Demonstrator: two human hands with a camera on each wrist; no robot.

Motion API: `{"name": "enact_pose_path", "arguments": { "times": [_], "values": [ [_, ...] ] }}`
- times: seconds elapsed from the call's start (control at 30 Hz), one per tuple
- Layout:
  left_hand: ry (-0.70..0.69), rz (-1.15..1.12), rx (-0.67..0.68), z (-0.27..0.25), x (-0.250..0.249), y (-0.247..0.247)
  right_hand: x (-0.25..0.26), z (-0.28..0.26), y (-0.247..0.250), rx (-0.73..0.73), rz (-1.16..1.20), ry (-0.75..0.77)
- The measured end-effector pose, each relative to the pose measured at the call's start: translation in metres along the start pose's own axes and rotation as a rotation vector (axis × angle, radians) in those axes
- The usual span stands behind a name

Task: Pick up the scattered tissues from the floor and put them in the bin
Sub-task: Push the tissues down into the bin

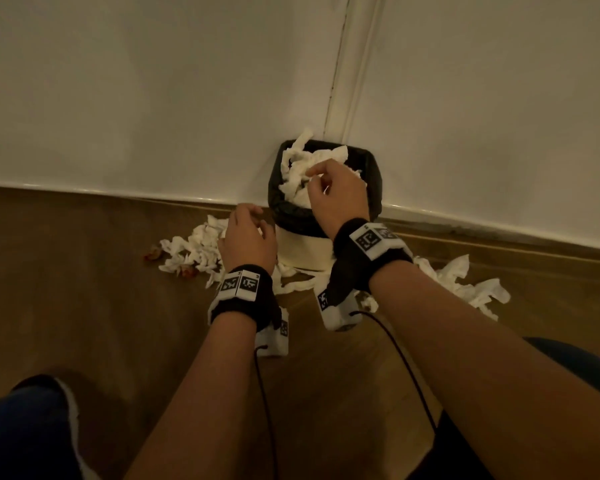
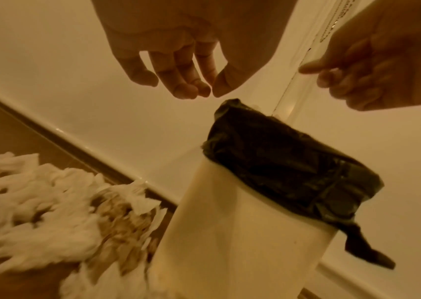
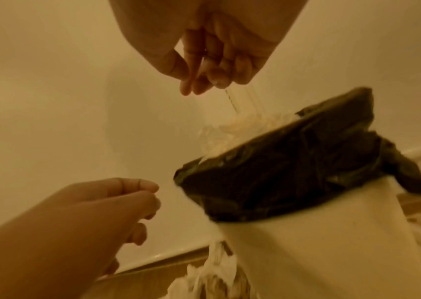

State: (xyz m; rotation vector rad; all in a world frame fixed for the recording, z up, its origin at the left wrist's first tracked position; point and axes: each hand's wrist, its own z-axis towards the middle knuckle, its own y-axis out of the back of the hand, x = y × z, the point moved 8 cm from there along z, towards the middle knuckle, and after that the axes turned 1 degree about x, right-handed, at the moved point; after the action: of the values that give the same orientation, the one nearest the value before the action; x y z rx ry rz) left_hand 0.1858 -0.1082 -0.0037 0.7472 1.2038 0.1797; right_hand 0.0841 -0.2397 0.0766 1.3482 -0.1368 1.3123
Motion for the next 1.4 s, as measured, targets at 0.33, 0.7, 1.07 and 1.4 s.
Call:
{"name": "enact_pose_path", "arguments": {
  "times": [0.33, 0.7, 1.07, 1.4],
  "values": [
    [-0.114, 0.459, 0.426, -0.039, 0.068, -0.067, -0.08, -0.073, -0.097, 0.356, -0.255, -0.235],
    [-0.335, 0.822, 0.889, -0.065, 0.136, -0.142, -0.163, -0.11, -0.1, 0.493, -0.364, -0.473],
    [-0.061, 0.551, 0.862, -0.052, 0.137, -0.124, -0.162, -0.106, -0.106, 0.41, -0.328, -0.469],
    [0.319, -0.159, 0.441, -0.048, 0.164, -0.068, -0.127, -0.093, -0.145, 0.475, -0.286, -0.295]
  ]
}}
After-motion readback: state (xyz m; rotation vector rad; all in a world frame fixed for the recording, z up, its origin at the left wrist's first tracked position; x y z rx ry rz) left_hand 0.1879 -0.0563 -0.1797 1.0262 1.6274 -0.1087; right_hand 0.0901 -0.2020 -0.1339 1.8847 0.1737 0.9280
